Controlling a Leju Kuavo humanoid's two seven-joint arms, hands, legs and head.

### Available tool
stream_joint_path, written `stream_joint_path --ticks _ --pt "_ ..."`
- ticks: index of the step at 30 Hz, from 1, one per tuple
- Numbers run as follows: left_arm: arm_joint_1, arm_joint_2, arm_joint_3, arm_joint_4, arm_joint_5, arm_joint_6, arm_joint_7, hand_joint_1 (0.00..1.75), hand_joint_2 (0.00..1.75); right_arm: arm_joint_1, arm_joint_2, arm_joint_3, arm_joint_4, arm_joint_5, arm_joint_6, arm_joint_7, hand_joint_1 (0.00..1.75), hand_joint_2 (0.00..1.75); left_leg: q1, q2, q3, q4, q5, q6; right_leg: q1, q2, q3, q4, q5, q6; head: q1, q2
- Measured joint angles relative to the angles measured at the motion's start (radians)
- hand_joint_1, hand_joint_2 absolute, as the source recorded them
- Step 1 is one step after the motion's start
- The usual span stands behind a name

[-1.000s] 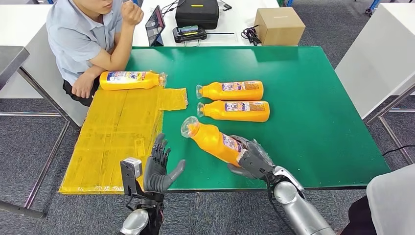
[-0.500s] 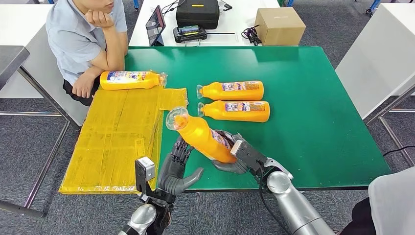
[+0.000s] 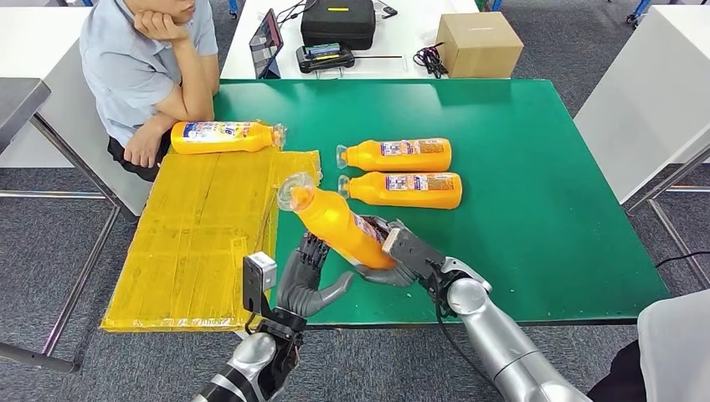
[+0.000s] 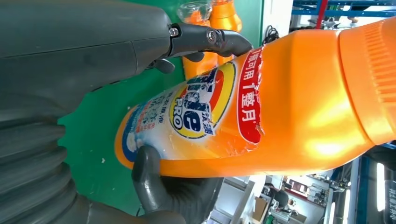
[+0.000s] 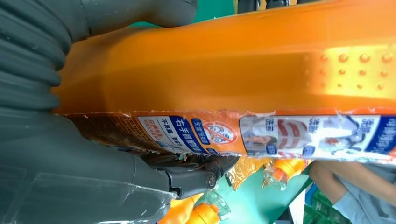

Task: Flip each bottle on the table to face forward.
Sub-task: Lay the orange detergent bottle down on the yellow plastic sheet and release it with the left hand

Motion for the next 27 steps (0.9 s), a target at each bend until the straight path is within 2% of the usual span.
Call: stream_joint_path --ticks 27 --pt "-0.053 -0.037 0.04 0.036 0.042 -0.005 -0.019 0.0 1.75 -0.02 0.011 0.071 0.049 -0.005 0.026 -0.017 1.75 1.75 0.0 0.0 0.0 0.0 0.0 0.0 0.0 0.0 0.0 0.0 0.0 0.0 0.0 0.0"
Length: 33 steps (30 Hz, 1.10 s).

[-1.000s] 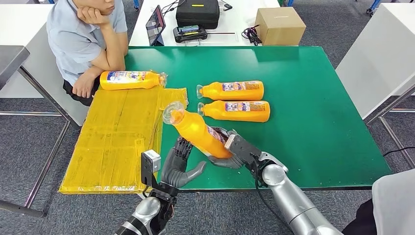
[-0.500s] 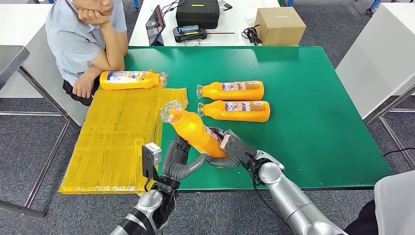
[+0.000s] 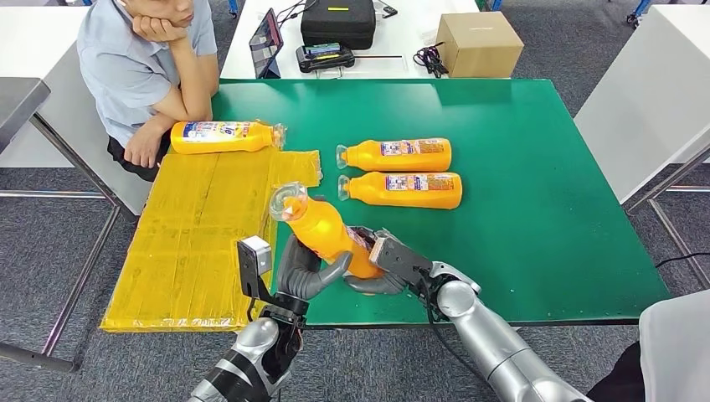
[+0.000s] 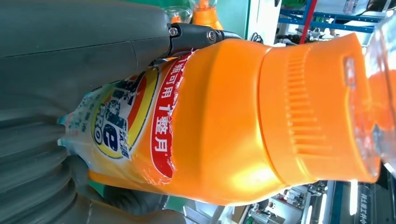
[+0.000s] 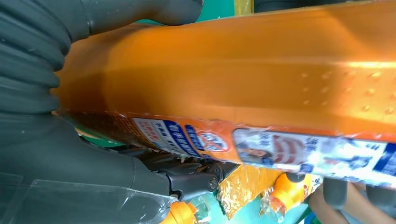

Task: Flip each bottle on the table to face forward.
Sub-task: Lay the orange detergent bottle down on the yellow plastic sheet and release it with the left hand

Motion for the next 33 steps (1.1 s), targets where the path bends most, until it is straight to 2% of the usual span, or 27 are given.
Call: stream_joint_path --ticks 8,9,10,12,13,14,15,33 --pt "-0.003 -0.003 0.001 0.006 0.005 -0.008 0.0 0.01 1.75 -0.005 0.004 0.009 0.008 -0.001 0.006 -0.001 1.75 1.75 0.0 0.0 0.0 0.0 0.0 0.0 0.0 0.0 0.0 0.0 0.0 0.0 0.0 0.0" --pt "-0.004 -0.003 0.001 0.008 0.007 -0.012 0.0 0.39 1.75 -0.006 0.004 0.011 0.009 -0.003 0.007 -0.002 1.74 1.75 0.0 0.0 0.0 0.0 0.0 0.0 0.0 0.0 0.0 0.0 0.0 0.0 0.0 0.0" --pt "-0.004 -0.004 0.001 0.009 0.01 -0.016 0.0 0.83 1.75 -0.008 0.005 0.013 0.011 -0.004 0.008 -0.002 1.56 1.75 0.0 0.0 0.0 0.0 0.0 0.0 0.0 0.0 0.0 0.0 0.0 0.0 0.0 0.0" --pt "-0.006 -0.004 0.002 0.011 0.014 -0.022 -0.001 1.69 1.75 -0.011 0.005 0.016 0.014 -0.01 0.007 -0.003 0.75 1.75 0.0 0.0 0.0 0.0 0.0 0.0 0.0 0.0 0.0 0.0 0.0 0.0 0.0 0.0" --pt "-0.006 -0.004 0.002 0.012 0.016 -0.024 -0.001 1.75 1.75 -0.011 0.005 0.017 0.015 -0.013 0.007 -0.004 0.33 1.75 0.0 0.0 0.0 0.0 0.0 0.0 0.0 0.0 0.0 0.0 0.0 0.0 0.0 0.0" --pt "-0.007 -0.004 0.003 0.013 0.018 -0.025 -0.002 1.75 1.75 -0.012 0.005 0.017 0.016 -0.016 0.005 -0.004 0.07 1.75 0.0 0.0 0.0 0.0 0.0 0.0 0.0 0.0 0.0 0.0 0.0 0.0 0.0 0.0" --pt "-0.007 -0.004 0.003 0.013 0.02 -0.025 -0.002 1.75 1.75 -0.012 0.006 0.017 0.017 -0.02 0.004 -0.005 0.02 1.75 0.0 0.0 0.0 0.0 0.0 0.0 0.0 0.0 0.0 0.0 0.0 0.0 0.0 0.0" --pt "-0.015 -0.006 0.003 0.021 0.018 0.009 0.01 1.75 1.75 -0.011 0.032 0.021 0.019 -0.045 -0.019 0.007 0.0 1.75 0.0 0.0 0.0 0.0 0.0 0.0 0.0 0.0 0.0 0.0 0.0 0.0 0.0 0.0"
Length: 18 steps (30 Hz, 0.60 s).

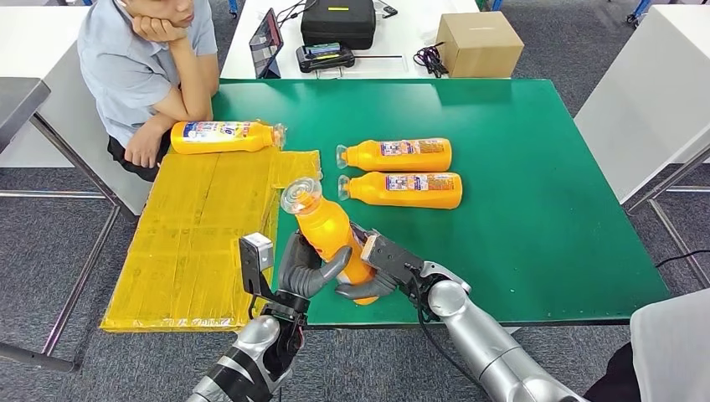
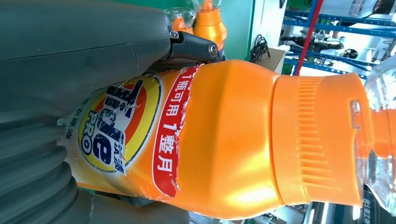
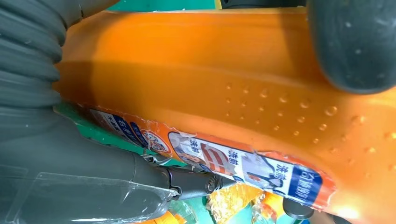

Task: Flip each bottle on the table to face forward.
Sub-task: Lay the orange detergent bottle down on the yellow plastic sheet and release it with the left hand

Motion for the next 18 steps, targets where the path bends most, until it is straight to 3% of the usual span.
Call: stream_joint_path --ticks 5,11,18 --pt "-0.004 -0.001 -0.001 0.0 -0.021 0.036 0.002 1.75 1.75 0.001 0.003 0.0 0.001 0.001 -0.008 0.002 0.0 1.75 0.0 0.0 0.0 0.0 0.0 0.0 0.0 0.0 0.0 0.0 0.0 0.0 0.0 0.0" --pt "-0.023 0.022 -0.017 -0.022 -0.263 0.316 -0.037 1.75 1.75 0.027 0.003 -0.005 0.0 0.071 -0.095 -0.009 0.0 1.75 0.0 0.0 0.0 0.0 0.0 0.0 0.0 0.0 0.0 0.0 0.0 0.0 0.0 0.0" --pt "-0.018 0.067 0.063 -0.125 -0.241 0.334 -0.014 1.75 1.75 0.068 0.004 -0.035 -0.037 0.139 -0.169 -0.003 0.0 1.75 0.0 0.0 0.0 0.0 0.0 0.0 0.0 0.0 0.0 0.0 0.0 0.0 0.0 0.0"
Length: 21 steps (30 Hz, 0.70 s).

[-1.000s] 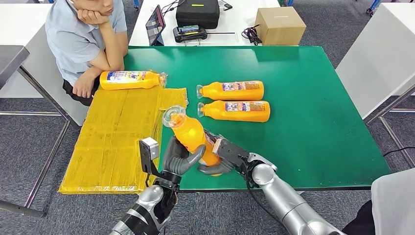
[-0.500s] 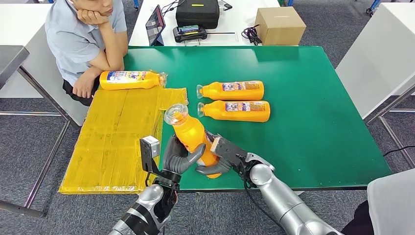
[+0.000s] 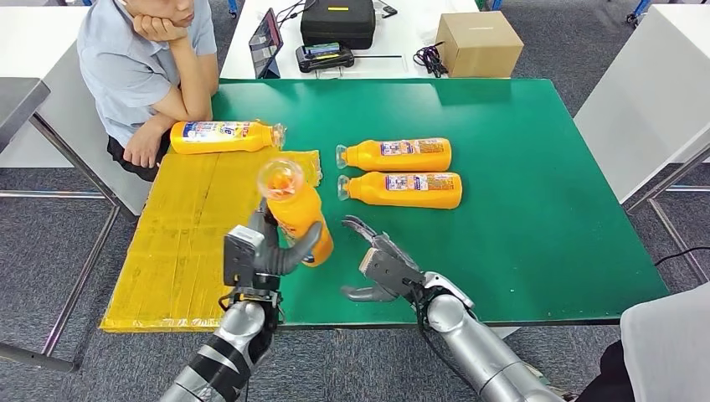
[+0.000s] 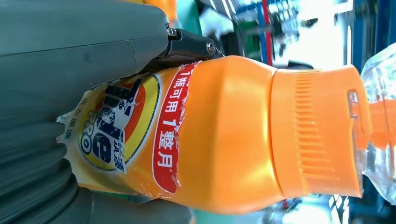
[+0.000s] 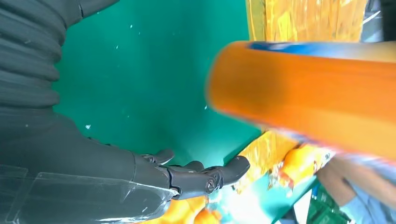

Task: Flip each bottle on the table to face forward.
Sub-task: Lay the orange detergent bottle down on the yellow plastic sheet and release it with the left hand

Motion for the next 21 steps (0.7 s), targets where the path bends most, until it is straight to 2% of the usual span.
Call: stream_joint_path --ticks 4,7,9,11,13,17,21 --pt "0.003 0.026 0.075 -0.051 0.049 -0.031 0.015 1.75 1.75 0.01 0.005 -0.019 -0.014 0.007 -0.008 0.006 0.0 1.75 0.0 0.0 0.0 0.0 0.0 0.0 0.0 0.0 0.0 0.0 0.0 0.0 0.0 0.0" --pt "0.005 0.05 0.093 -0.069 -0.063 0.054 0.003 1.75 1.75 0.016 0.008 -0.029 -0.018 0.016 -0.014 0.005 0.0 1.75 0.0 0.0 0.0 0.0 0.0 0.0 0.0 0.0 0.0 0.0 0.0 0.0 0.0 0.0" --pt "0.005 0.067 0.096 -0.073 -0.23 0.129 0.012 1.75 1.75 0.021 0.008 -0.037 -0.019 0.024 -0.017 -0.001 0.0 1.75 0.0 -0.001 0.0 0.0 0.0 0.0 0.0 0.0 0.0 0.0 0.0 0.0 0.0 0.0" --pt "0.005 0.078 0.111 -0.075 -0.452 0.167 0.04 1.75 1.75 0.024 0.01 -0.044 -0.02 0.031 -0.017 -0.01 0.0 1.75 0.0 -0.001 0.0 0.0 0.0 0.0 0.0 -0.001 0.0 0.0 0.0 0.0 0.0 0.0" --pt "0.005 0.085 0.132 -0.074 -0.694 0.18 0.079 1.75 1.75 0.025 0.013 -0.049 -0.02 0.035 -0.013 -0.019 0.0 1.75 0.0 -0.001 0.0 0.0 0.0 0.0 0.0 0.0 0.0 0.0 0.0 0.0 0.0 0.0" --pt "-0.017 0.105 0.166 -0.022 -1.153 0.184 0.212 1.75 1.75 0.025 0.019 -0.059 -0.019 0.035 0.009 -0.038 0.0 1.75 0.0 0.0 0.0 0.0 0.0 0.0 0.0 0.0 0.0 0.0 0.0 0.0 0.0 0.0" --pt "-0.048 0.132 0.164 0.055 -1.306 0.186 0.31 1.75 1.75 0.024 0.024 -0.063 -0.019 0.034 0.024 -0.049 0.0 1.75 0.0 0.0 0.0 0.0 0.001 0.0 0.0 0.0 0.0 0.0 0.0 0.0 0.0 0.0"
